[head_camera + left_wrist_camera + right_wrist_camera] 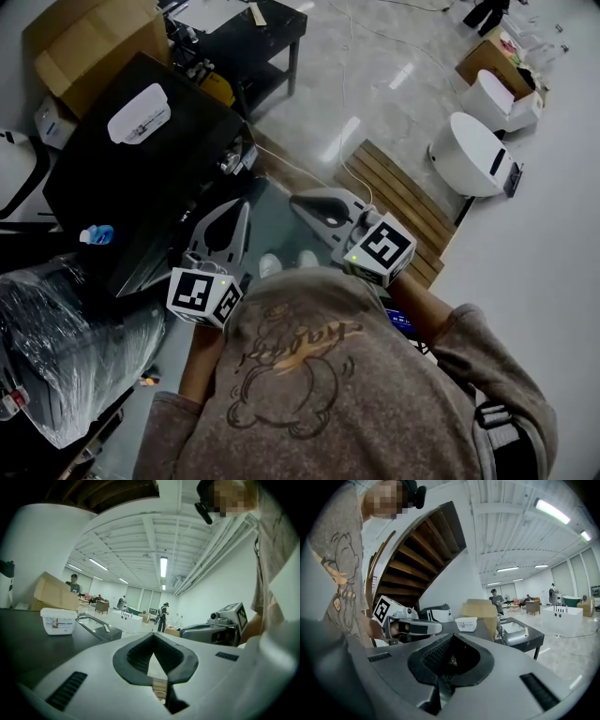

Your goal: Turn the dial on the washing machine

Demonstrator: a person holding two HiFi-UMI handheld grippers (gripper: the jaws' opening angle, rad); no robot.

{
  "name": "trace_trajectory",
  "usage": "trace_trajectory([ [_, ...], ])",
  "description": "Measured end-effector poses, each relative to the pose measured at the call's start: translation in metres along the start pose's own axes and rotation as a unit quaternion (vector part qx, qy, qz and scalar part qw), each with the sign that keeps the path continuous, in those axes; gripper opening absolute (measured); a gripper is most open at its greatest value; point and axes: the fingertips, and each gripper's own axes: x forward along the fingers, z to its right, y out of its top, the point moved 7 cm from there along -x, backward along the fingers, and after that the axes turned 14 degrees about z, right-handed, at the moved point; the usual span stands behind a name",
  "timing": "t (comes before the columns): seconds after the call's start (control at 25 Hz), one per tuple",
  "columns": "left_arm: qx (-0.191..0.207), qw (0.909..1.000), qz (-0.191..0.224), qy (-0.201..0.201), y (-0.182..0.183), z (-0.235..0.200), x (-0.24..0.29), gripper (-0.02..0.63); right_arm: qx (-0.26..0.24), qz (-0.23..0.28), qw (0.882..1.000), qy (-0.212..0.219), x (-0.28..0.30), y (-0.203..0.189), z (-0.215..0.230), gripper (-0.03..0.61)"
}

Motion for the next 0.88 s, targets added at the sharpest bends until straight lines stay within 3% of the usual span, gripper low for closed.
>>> trace_trajectory([
  [0.48, 0.001, 0.9995, 0.01, -0.03, -0.031, 0.013, 0.004, 0.0, 0.0, 0.024, 0.999, -0.03, -0.01, -0.02, 0.0, 0.0],
  [0.88, 0.0, 0.9997, 0.009, -0.022, -0.037, 0.012, -0.005, 0.0, 0.008, 0.037, 0.998, -0.058, -0.013, -0.026, 0.001, 0.0],
])
